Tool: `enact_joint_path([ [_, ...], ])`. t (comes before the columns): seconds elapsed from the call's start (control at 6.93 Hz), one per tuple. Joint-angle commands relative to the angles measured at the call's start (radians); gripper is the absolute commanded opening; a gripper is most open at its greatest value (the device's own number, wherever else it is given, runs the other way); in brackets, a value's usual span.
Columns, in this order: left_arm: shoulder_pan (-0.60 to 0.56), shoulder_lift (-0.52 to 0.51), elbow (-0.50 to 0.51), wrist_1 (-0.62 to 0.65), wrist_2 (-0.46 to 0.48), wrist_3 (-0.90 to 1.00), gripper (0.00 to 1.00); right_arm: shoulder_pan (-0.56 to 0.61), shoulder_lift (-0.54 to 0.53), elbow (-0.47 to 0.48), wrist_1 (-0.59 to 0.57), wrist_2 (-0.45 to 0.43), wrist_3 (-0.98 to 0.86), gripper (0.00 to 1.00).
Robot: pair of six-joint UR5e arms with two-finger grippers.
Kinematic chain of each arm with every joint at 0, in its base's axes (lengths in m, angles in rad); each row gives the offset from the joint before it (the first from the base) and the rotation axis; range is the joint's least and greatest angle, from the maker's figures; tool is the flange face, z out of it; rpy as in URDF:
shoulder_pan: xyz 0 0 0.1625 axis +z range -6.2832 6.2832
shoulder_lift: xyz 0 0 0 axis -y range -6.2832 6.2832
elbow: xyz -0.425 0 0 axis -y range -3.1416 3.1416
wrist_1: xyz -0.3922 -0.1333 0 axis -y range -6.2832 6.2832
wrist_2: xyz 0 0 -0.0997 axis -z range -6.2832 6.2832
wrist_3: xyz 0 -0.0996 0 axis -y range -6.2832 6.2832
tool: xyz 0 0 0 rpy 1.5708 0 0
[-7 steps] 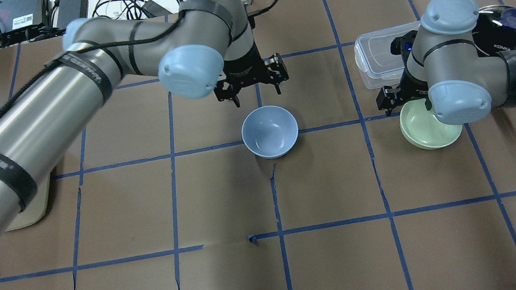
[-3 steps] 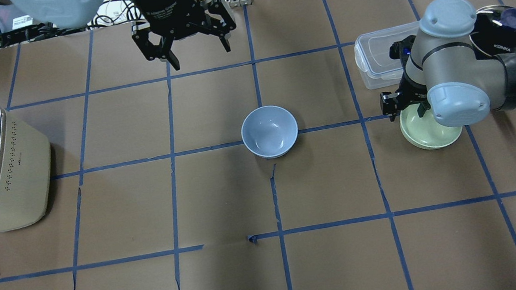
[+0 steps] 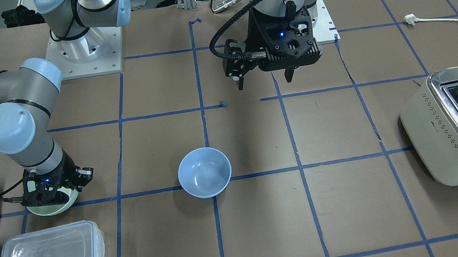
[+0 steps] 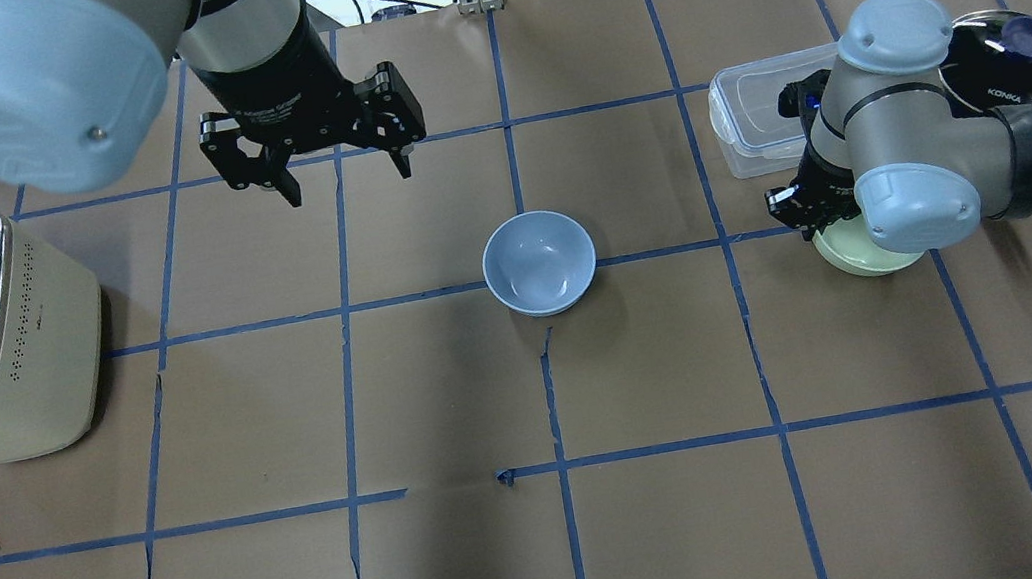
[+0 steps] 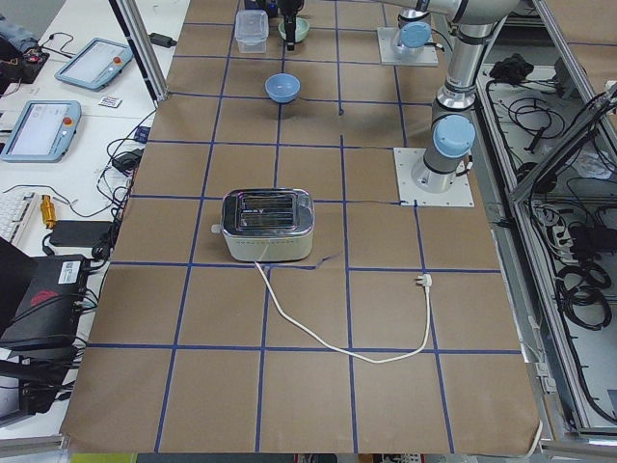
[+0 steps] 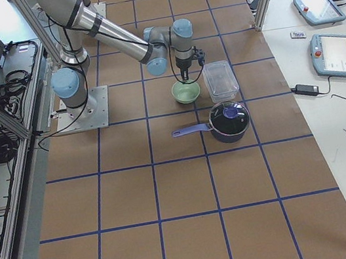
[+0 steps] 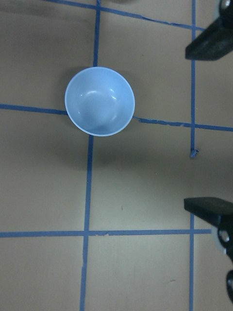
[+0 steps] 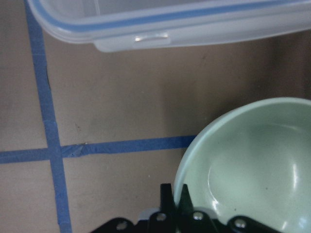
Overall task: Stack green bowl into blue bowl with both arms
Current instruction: 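Release blue bowl, raise left gripper while right gripper grasps green bowl rim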
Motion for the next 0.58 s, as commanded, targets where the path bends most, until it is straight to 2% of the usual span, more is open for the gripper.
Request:
enact_joint_path([
  [0.0,0.071,0.05,-0.062,0.076,0.016,0.068,1.0,0.003,-0.015,-0.005,0.0,0.001,0.001,0.0],
  [0.14,0.143,0.057,-0.05,0.073,-0.028,0.17,1.0,0.005,-0.035,-0.014,0.002,-0.002,0.001,0.0],
  [0.29,0.194,0.061,-0.042,0.064,-0.101,0.179,1.0,0.014,-0.058,-0.032,0.069,-0.012,0.003,0.0],
  [0.43,0.205,0.061,-0.033,0.053,-0.099,0.182,1.0,0.015,-0.081,-0.057,0.121,-0.018,0.003,0.0],
])
